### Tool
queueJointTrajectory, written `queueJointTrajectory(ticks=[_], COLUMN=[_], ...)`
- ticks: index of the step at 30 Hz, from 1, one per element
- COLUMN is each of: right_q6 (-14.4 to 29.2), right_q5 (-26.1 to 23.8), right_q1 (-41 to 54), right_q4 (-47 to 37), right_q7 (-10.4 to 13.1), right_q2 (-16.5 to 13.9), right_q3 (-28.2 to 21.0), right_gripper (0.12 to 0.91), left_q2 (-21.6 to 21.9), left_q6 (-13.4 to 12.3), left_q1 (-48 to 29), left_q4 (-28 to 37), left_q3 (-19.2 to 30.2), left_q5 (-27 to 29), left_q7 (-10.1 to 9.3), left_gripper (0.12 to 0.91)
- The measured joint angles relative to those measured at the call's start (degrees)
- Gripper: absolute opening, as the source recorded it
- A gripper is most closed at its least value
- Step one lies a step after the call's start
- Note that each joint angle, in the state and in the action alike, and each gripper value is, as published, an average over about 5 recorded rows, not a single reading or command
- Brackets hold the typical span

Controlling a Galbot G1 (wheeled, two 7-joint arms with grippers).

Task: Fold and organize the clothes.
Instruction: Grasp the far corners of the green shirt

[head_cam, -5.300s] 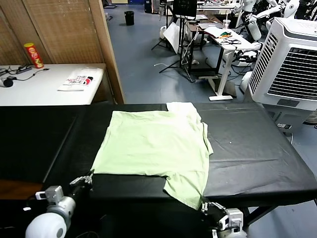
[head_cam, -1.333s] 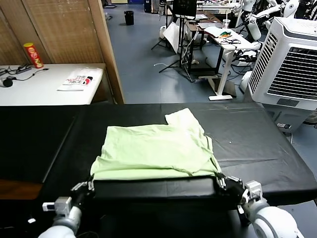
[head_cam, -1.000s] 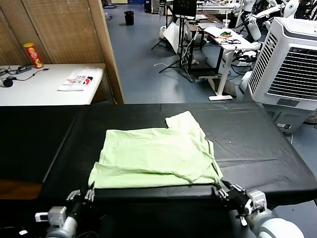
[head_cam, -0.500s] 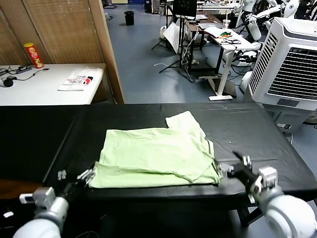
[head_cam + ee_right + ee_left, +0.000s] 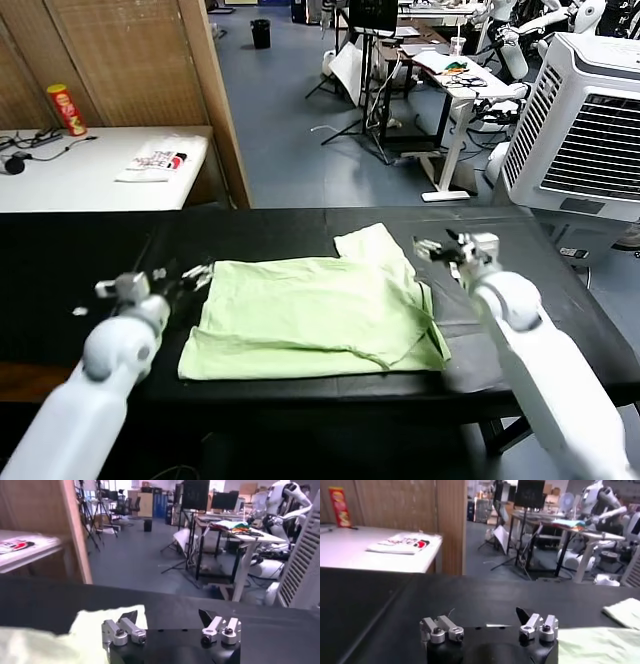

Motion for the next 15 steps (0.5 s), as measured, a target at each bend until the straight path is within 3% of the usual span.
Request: queueJointTrajectory(ticks=[7, 15], right_q6=[-0.09, 0.0], right_q5=[-2.33, -6.17], right_q1=[6.5, 9.0], right_q4=[-13.13, -21.21], right_q7=[-2.54, -3.26], right_q2=[6.01, 10.26], right_q3=[-2.5, -3.08], right_gripper=[0.798, 0.793], left_q2=[-1.12, -1.62], left_q6=[2.75, 2.86], left_q1=[-5.24, -6.28], left_q4=[8.12, 11.1], left_q3=[3.88, 4.61], left_q5=[-0.19, 0.08], left_q7=[1.62, 2.73], left_gripper=[0.798, 0.798])
